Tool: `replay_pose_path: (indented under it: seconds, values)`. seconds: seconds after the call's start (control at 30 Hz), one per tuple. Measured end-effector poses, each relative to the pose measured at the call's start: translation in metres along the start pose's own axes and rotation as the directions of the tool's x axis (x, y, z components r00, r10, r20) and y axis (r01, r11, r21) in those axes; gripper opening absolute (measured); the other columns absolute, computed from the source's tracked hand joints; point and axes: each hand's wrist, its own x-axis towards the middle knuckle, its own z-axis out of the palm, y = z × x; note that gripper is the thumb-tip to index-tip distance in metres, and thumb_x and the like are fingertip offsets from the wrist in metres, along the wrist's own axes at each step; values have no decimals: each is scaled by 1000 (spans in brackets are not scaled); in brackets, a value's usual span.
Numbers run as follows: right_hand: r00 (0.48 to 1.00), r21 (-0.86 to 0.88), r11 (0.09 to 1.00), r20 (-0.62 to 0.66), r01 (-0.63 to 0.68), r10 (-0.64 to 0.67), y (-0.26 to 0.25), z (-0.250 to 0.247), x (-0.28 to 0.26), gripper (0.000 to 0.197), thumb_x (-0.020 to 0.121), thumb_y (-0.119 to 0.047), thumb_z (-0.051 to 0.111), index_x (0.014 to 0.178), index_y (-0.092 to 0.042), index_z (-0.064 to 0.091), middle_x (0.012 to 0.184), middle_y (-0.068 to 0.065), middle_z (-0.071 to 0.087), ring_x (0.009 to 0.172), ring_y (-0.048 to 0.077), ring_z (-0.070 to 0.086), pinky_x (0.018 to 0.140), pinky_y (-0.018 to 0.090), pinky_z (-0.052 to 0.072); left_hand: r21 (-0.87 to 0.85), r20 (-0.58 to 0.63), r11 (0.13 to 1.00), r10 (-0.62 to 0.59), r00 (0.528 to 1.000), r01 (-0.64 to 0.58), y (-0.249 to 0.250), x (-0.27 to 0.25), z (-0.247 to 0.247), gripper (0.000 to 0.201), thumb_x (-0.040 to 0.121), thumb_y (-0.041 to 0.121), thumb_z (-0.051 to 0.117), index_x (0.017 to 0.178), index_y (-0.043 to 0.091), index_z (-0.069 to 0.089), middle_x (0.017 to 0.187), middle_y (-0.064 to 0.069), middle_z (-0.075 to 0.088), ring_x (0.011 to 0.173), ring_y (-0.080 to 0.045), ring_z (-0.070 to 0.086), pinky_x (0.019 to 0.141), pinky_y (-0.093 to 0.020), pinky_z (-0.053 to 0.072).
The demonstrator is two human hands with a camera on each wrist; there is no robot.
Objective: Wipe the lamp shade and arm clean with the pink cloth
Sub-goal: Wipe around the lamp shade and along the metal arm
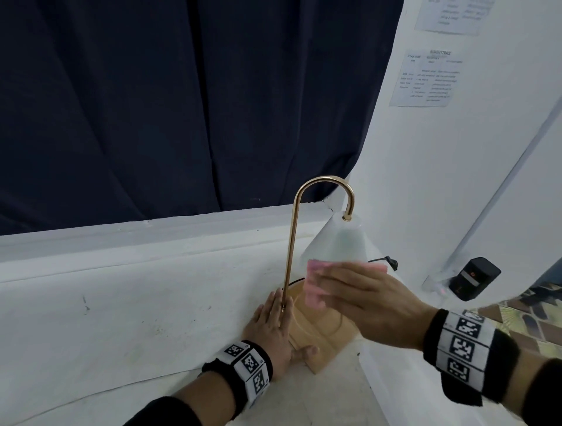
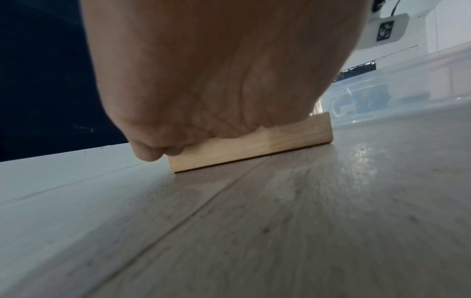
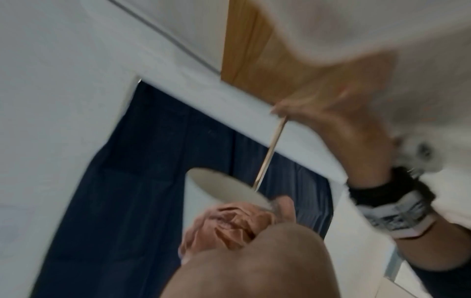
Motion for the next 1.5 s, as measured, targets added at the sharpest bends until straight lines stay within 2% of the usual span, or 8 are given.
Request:
replay_pose_path:
  seconds: [0.17, 0.27, 0.5, 0.73, 0.97, 1.1, 1.23, 1.5]
  values:
    - [953, -47, 975, -227, -218, 202, 43, -29, 32, 24, 102, -6, 56, 117, 0, 73, 128, 17, 70, 122, 34, 62, 105, 47, 50, 9, 4, 999, -42, 999, 42, 2, -1, 0, 117, 77, 89, 12, 155, 10, -21, 163, -13, -27, 152, -23, -22, 125, -39, -5]
    - [955, -138, 951, -156, -275, 253, 39, -23, 55, 17, 93, -6, 66, 106, -1, 75, 118, 17, 71, 115, 35, 64, 115, 41, 39, 10, 17, 998, -55, 998, 54, 3, -1, 0, 114, 81, 88, 17, 155, 10, -23, 163, -12, -29, 151, -22, -24, 125, -39, -6]
    - [948, -279, 947, 228, -156, 223, -24, 19, 46, 42, 103, -9, 31, 123, 5, 65, 121, 20, 67, 121, 41, 58, 122, 53, 26, 22, 45, 999, -50, 998, 49, 2, 1, -1, 114, 82, 89, 15, 154, 11, -25, 162, -12, -30, 151, -23, -24, 124, -39, -7]
    - [1000, 4, 1000, 23, -15, 15, -4, 8, 1, 36, 107, -2, 41, 125, -4, 71, 141, 13, 63, 141, 27, 50, 124, 39, 31, 35, 23, 999, -40, 999, 39, 2, -1, -2, 114, 81, 87, 15, 155, 9, -22, 163, -14, -28, 152, -24, -23, 125, -40, -6]
    - [941, -86, 955, -219, -284, 259, 21, -9, 37, 21, 98, -7, 65, 116, 0, 73, 126, 17, 70, 127, 32, 61, 119, 40, 39, 37, 13, 998, -57, 998, 57, 3, 1, -1, 117, 76, 90, 10, 156, 9, -20, 164, -15, -23, 152, -23, -21, 125, -39, -4]
    - [930, -224, 909, 28, -352, 367, 2, 3, 64, 30, 95, -6, 42, 102, 3, 70, 103, 16, 66, 106, 38, 59, 106, 51, 43, 44, 32, 997, -69, 997, 68, 3, 0, -2, 114, 81, 89, 15, 155, 11, -23, 164, -13, -26, 152, -23, -22, 125, -40, -4]
    - [947, -269, 947, 215, -177, 238, -19, 18, 54, 35, 97, -12, 39, 109, 4, 68, 108, 17, 66, 110, 38, 57, 114, 52, 32, 51, 38, 997, -66, 997, 64, 3, -1, -4, 113, 82, 88, 15, 155, 10, -20, 164, -14, -25, 152, -23, -22, 125, -40, -4]
    - [999, 46, 999, -50, 13, -11, 8, 7, -5, 33, 103, 0, 50, 126, -6, 71, 142, 12, 62, 141, 26, 50, 121, 41, 35, 41, 34, 997, -66, 997, 64, 5, -4, -6, 111, 85, 86, 18, 155, 11, -23, 164, -13, -25, 151, -21, -25, 124, -38, -8]
